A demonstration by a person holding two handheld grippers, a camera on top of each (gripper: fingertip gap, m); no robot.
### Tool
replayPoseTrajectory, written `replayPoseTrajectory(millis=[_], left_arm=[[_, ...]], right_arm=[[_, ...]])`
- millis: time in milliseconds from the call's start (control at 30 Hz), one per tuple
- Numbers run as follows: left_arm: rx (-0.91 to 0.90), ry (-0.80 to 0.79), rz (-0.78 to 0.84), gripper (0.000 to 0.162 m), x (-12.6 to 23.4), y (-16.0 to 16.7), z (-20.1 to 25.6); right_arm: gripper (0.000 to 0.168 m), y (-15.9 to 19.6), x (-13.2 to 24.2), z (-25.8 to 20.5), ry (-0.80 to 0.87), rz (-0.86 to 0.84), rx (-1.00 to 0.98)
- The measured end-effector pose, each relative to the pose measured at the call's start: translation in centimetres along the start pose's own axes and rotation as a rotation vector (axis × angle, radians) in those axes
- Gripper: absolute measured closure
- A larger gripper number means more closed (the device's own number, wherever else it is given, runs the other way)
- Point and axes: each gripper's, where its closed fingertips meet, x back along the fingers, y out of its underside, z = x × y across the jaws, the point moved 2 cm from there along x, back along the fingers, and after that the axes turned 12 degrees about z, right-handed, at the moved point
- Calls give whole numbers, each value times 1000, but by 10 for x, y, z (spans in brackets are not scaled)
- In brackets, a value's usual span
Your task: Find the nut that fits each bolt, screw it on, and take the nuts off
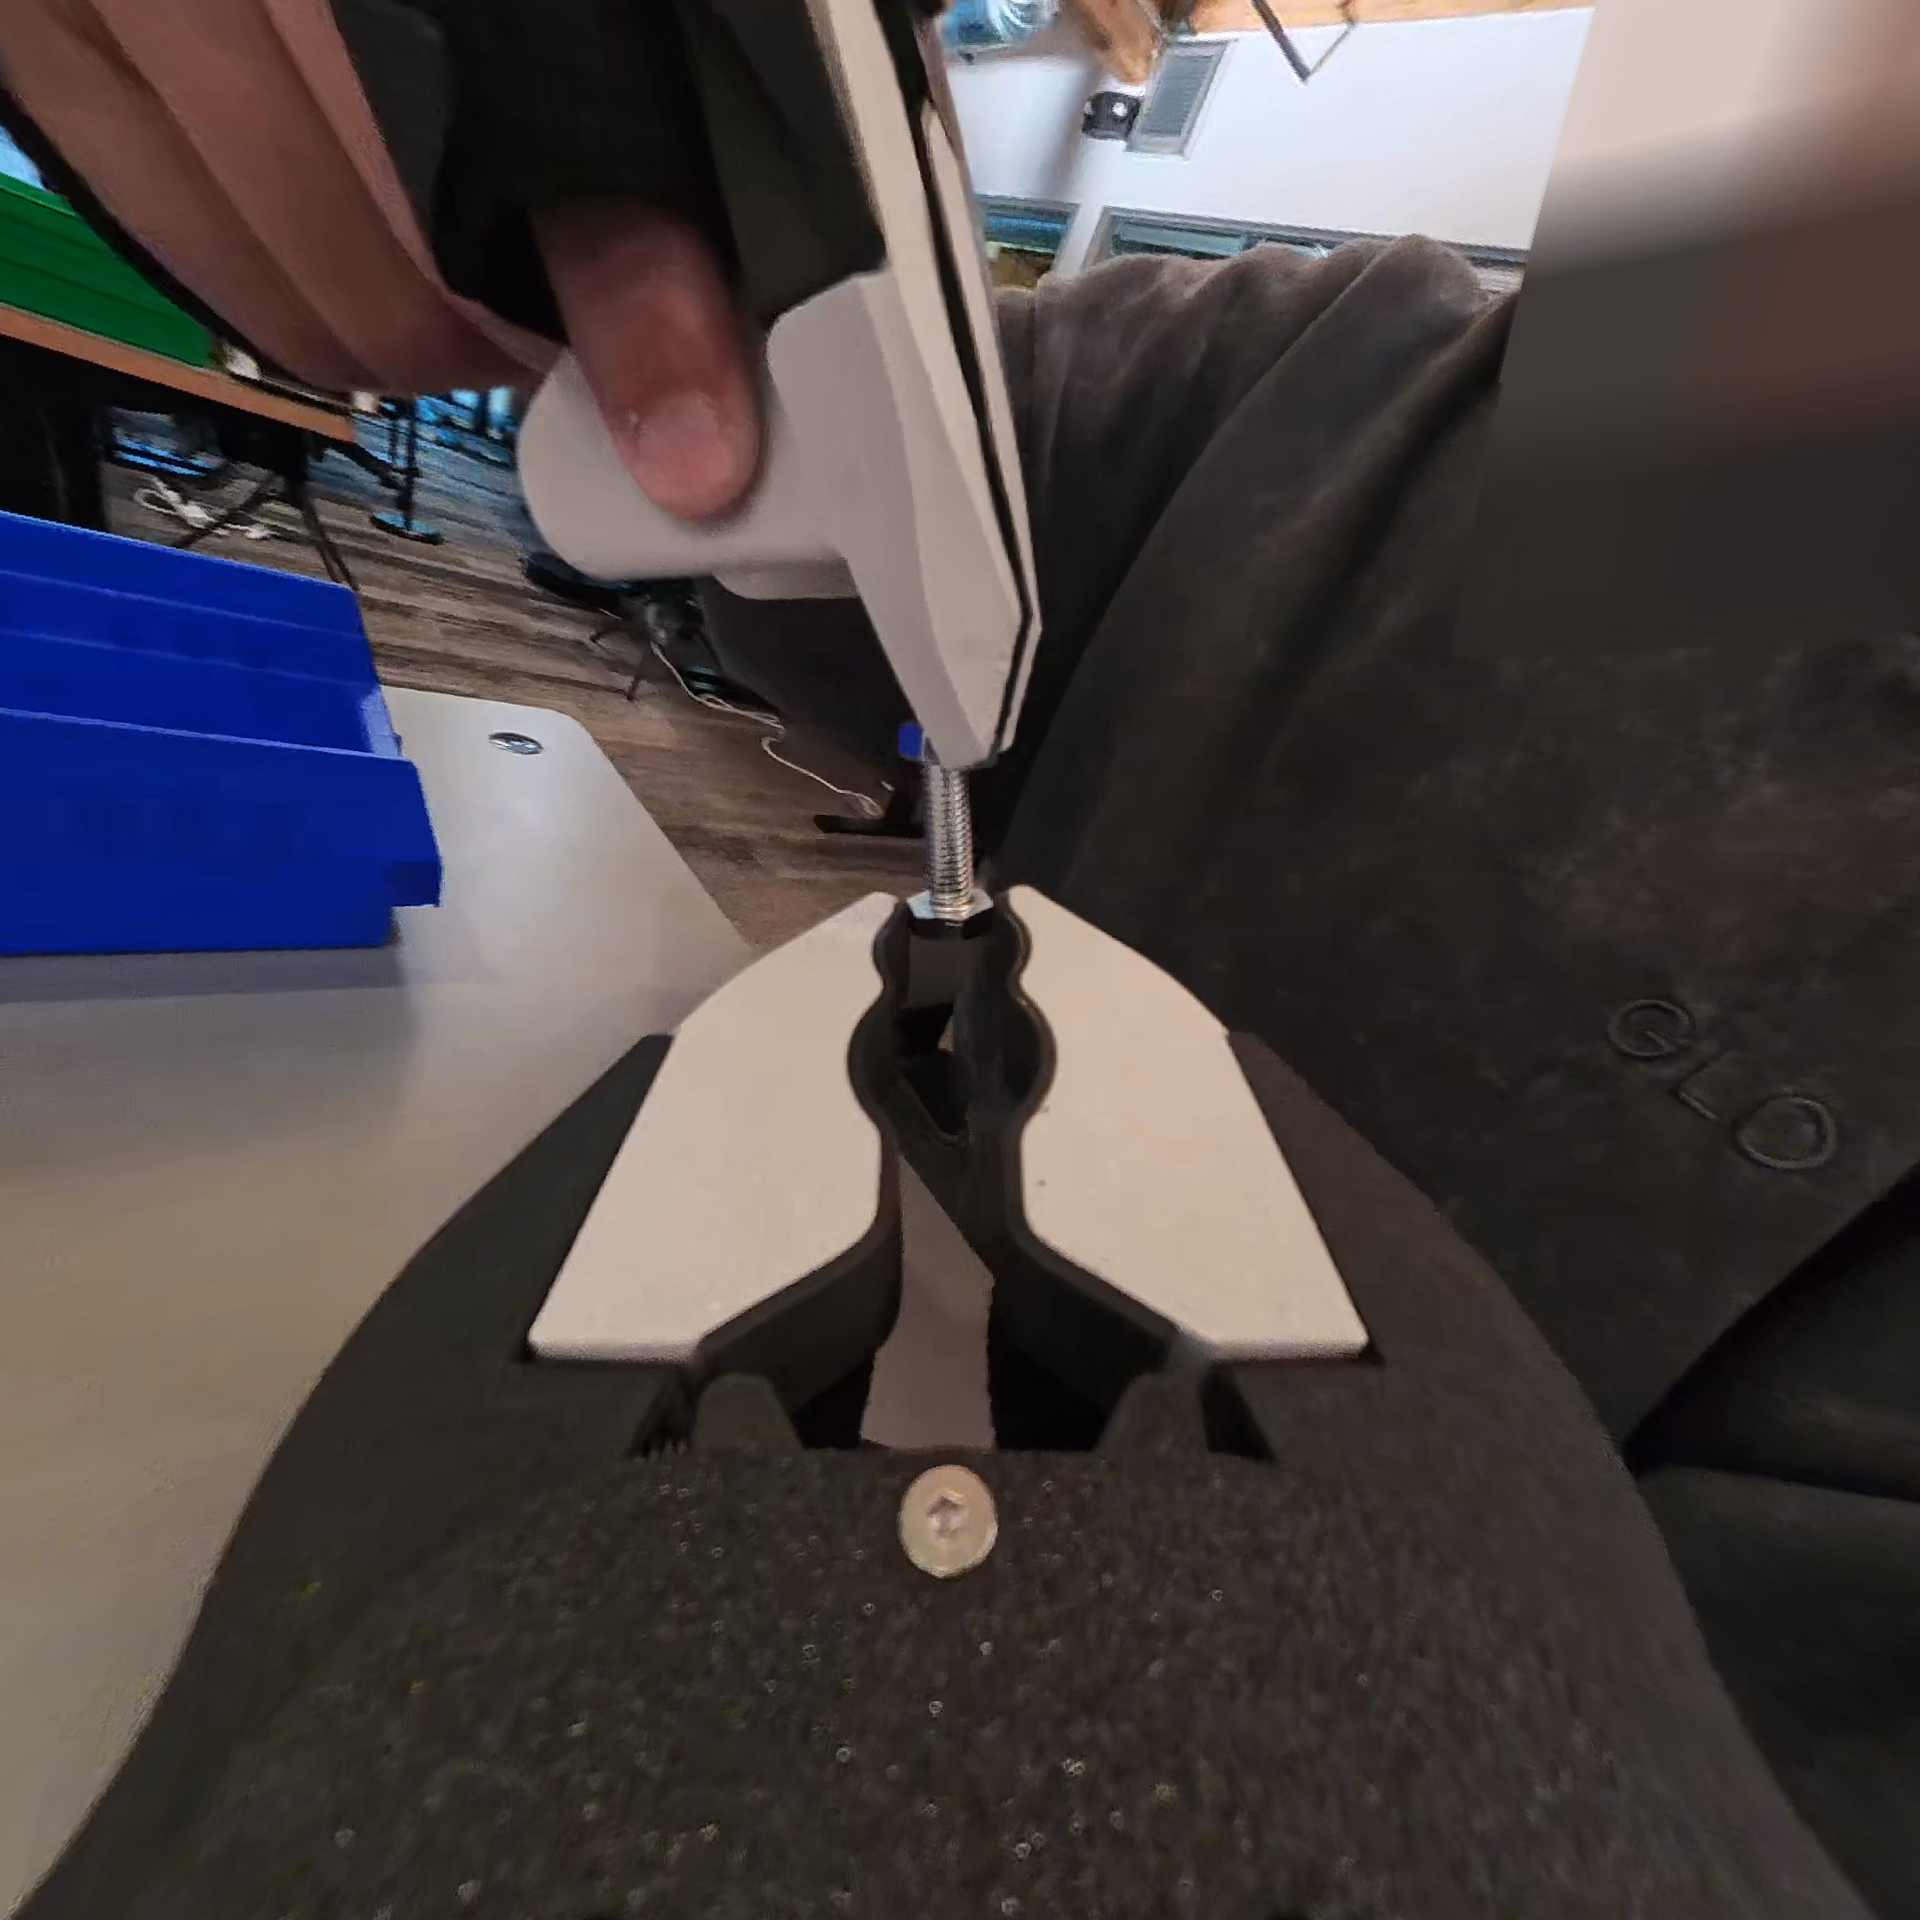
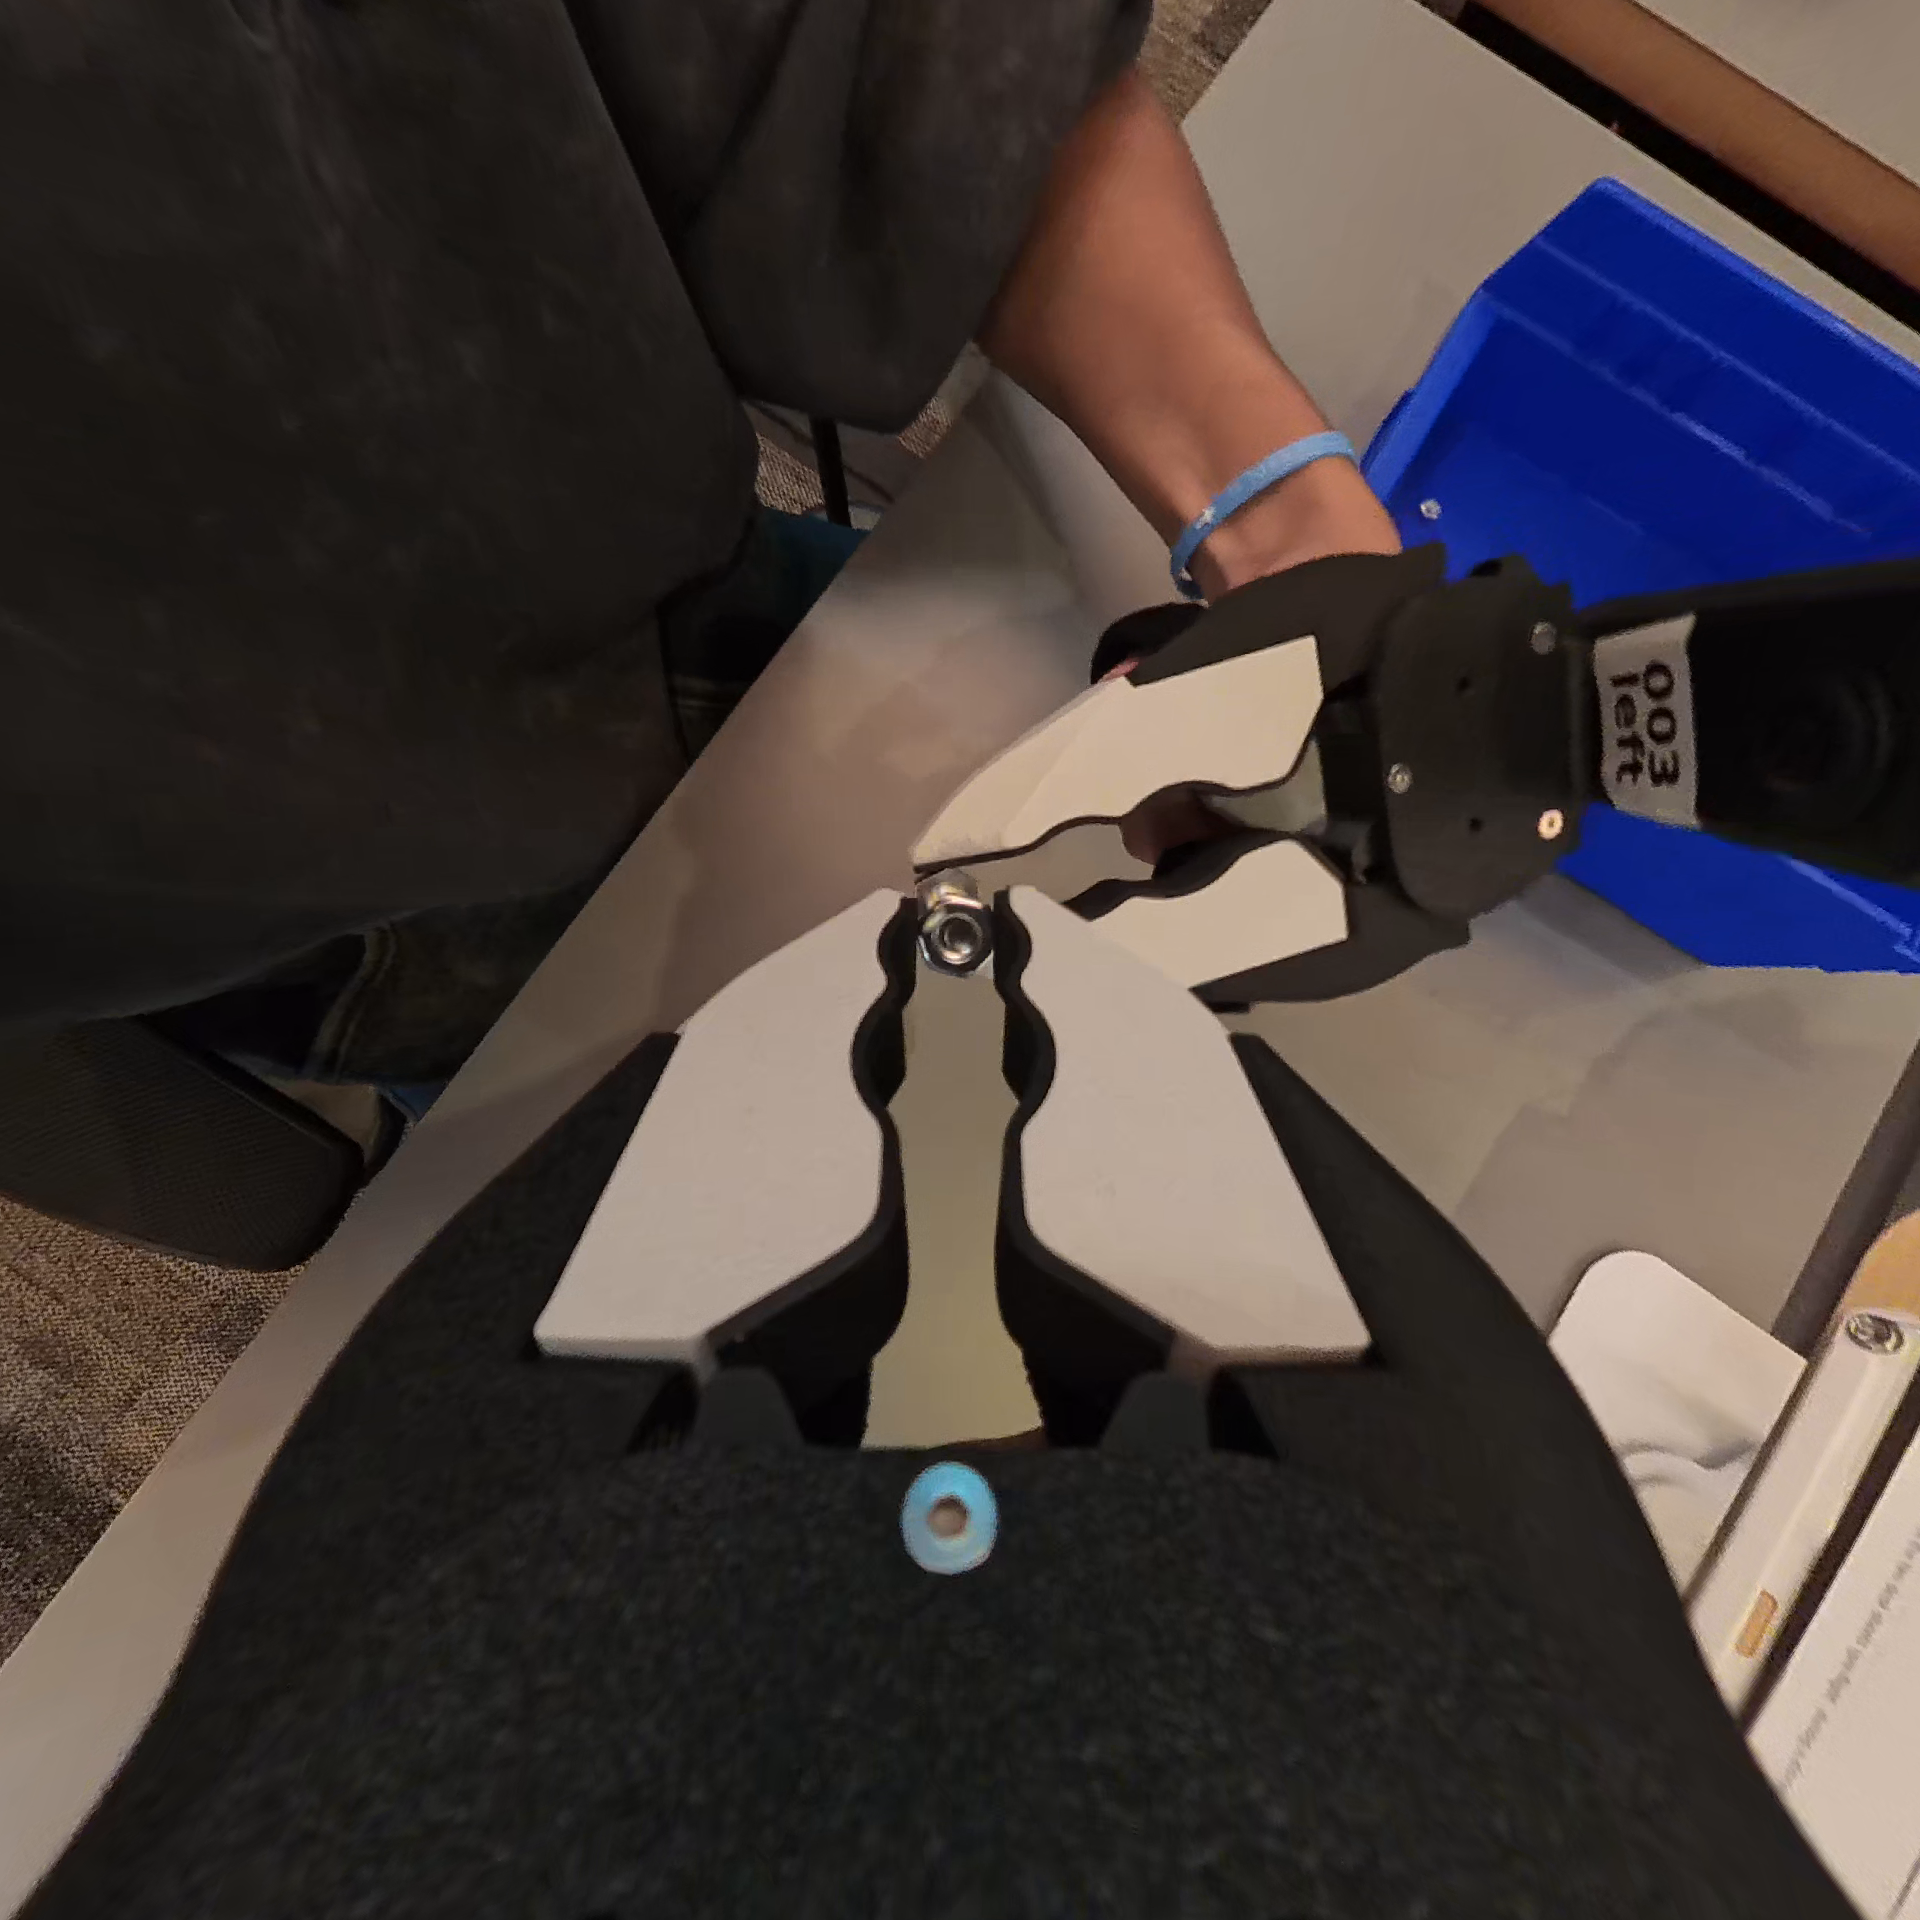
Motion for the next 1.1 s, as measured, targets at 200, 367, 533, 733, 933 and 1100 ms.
replayPoseTrajectory(millis=[200, 367, 533, 733, 933, 1100], left_arm=[[1, 59, -8, 148, -6, 0, 5], [-20, 38, -8, 148, -4, 1, 4], [-126, -84, -48, 148, -1, -1, -3], [-135, -90, -94, 148, 3, 0, 2], [-88, 32, -1, 148, 1, -4, 14], [-54, 134, 54, 148, -3, -4, 22]], right_arm=[[154, -4, -2, 2, -11, 39, -3], [154, -2, -2, 1, -15, 66, -15], [155, 1, 0, 6, -31, 117, -103], [154, 1, -2, 1, -81, 173, -133], [154, -13, -4, -1, -59, 234, -71], [154, -21, -7, -3, -67, 252, -46]])
